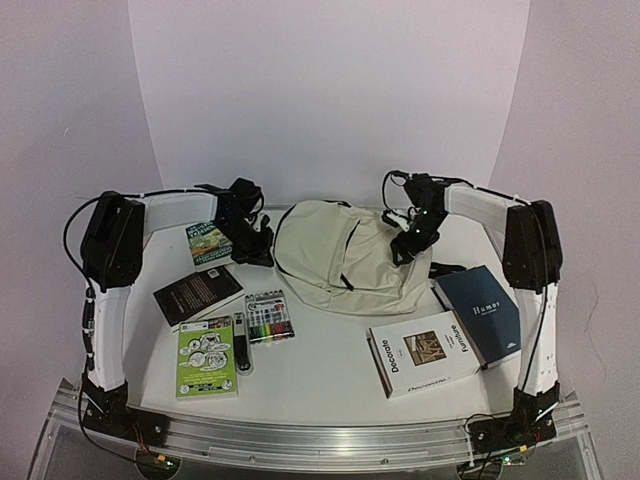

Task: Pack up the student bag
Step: Adjust the student bag at the center of the board.

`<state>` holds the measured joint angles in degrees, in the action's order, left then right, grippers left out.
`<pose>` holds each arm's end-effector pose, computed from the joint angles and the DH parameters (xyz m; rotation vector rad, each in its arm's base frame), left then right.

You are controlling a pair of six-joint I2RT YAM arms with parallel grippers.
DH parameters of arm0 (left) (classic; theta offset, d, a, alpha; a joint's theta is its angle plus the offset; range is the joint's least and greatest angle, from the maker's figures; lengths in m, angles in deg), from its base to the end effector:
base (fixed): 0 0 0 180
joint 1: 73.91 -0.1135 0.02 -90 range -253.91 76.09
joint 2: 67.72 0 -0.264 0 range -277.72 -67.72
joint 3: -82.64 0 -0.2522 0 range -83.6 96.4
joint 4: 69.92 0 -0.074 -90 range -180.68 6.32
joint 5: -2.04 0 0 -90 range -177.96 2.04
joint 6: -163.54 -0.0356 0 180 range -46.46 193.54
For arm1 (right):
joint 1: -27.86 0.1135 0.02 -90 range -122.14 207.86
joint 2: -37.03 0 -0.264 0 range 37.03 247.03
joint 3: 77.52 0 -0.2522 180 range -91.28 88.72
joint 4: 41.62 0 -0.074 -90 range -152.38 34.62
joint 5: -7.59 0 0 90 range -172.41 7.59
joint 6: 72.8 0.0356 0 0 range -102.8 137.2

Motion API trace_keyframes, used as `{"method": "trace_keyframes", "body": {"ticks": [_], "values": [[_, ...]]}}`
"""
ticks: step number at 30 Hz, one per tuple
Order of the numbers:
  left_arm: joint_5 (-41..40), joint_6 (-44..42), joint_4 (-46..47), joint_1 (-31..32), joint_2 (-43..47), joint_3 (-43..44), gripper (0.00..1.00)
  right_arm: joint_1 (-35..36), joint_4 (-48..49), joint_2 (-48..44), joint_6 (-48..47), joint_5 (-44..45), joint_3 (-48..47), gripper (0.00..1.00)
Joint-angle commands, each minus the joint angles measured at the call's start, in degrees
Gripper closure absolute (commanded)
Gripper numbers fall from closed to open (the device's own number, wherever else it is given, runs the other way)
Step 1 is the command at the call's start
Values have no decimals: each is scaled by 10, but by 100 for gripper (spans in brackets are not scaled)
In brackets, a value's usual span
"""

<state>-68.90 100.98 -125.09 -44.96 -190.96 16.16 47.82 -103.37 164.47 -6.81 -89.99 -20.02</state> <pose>0.3960 -0.2323 0.1943 0.1428 2.8233 -0.7152 0.4449 0.1666 0.2010 -1.0552 2.5141 0.1606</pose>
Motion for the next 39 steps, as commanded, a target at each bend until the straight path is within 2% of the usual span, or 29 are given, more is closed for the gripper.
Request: {"method": "trace_keyframes", "body": {"ticks": [1,7,8,9,11,12,14,17,22,24,25,30,32,35,37,39], "values": [[34,-3,34,15,110,-47,100,2,3,69,13,14,-118,22],[44,-27,-3,60,160,-49,99,2,17,152,21,39,-268,23],[39,-15,1,56,169,-53,95,2,16,158,23,47,-285,22],[28,-1,7,46,176,-56,81,2,16,154,26,54,-290,20],[-12,14,1,18,174,-37,41,2,17,120,28,53,-266,13],[-29,17,-2,4,168,-18,27,2,17,94,32,48,-247,10],[-47,12,2,-20,139,26,10,2,17,41,52,28,-189,2],[-69,10,-13,-35,56,127,3,2,18,-56,88,-13,-79,2],[-74,5,-79,-39,-109,334,0,2,22,-171,113,-59,97,2],[-61,3,-96,-40,-159,385,3,2,25,-194,114,-76,152,2],[-48,2,-92,-40,-174,398,8,2,26,-199,116,-82,173,3],[12,10,-44,-40,-177,350,37,2,43,-178,122,-99,219,8],[31,13,-27,-39,-157,312,52,2,52,-151,122,-90,211,13],[55,19,3,-38,-112,234,81,2,57,-98,124,-75,174,22],[61,14,9,-34,-73,190,93,2,58,-72,126,-64,137,26],[60,9,12,-30,-30,150,100,2,59,-46,126,-52,98,29]]}}
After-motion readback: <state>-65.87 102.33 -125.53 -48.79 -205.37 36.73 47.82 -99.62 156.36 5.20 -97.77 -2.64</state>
